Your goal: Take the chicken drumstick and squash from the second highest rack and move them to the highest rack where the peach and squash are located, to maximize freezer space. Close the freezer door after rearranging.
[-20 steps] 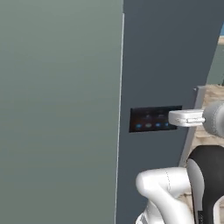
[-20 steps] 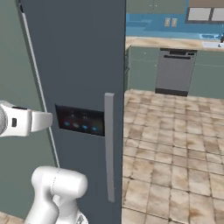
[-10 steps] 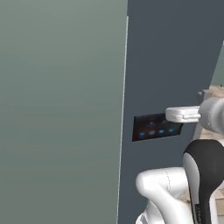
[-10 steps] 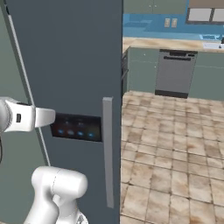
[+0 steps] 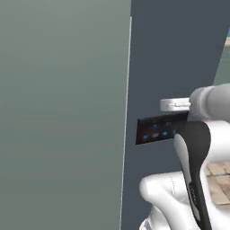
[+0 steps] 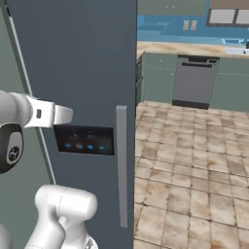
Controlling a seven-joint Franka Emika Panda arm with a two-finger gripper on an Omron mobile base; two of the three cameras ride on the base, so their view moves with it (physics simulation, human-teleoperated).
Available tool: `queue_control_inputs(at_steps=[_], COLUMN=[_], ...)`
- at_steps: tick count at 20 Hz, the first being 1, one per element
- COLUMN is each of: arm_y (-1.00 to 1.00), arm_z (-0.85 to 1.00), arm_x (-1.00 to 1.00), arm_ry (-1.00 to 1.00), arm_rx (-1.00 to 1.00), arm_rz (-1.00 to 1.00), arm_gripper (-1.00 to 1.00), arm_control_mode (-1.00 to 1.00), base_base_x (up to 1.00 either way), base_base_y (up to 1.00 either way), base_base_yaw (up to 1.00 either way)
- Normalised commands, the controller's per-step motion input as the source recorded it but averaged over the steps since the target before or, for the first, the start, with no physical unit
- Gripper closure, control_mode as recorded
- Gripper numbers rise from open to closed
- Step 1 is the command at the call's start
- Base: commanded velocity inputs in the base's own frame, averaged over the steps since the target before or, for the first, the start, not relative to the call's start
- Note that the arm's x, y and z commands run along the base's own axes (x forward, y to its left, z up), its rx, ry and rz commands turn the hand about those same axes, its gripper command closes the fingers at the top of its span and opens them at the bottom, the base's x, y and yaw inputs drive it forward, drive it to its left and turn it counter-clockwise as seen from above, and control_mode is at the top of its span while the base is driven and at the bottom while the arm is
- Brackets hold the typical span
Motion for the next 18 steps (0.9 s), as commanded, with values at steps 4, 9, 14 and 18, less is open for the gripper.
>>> queue_control_inputs(at_steps=[4, 9, 14, 18], arm_y=[0.0, -0.01, 0.0, 0.0], arm_z=[-0.16, -0.16, -0.14, -0.17], arm_x=[0.53, 0.6, 0.63, 0.68], arm_ry=[0.0, 0.0, 0.01, 0.03], arm_rx=[0.0, 0.0, 0.0, 0.0], arm_rz=[0.09, 0.14, 0.08, 0.06], arm_gripper=[-1.0, -1.0, -1.0, -1.0], arm_control_mode=[-1.0, -1.0, -1.0, -1.0], base_base_x=[0.0, 0.0, 0.0, 0.0], base_base_y=[0.0, 0.0, 0.0, 0.0], base_base_yaw=[0.0, 0.0, 0.0, 0.0])
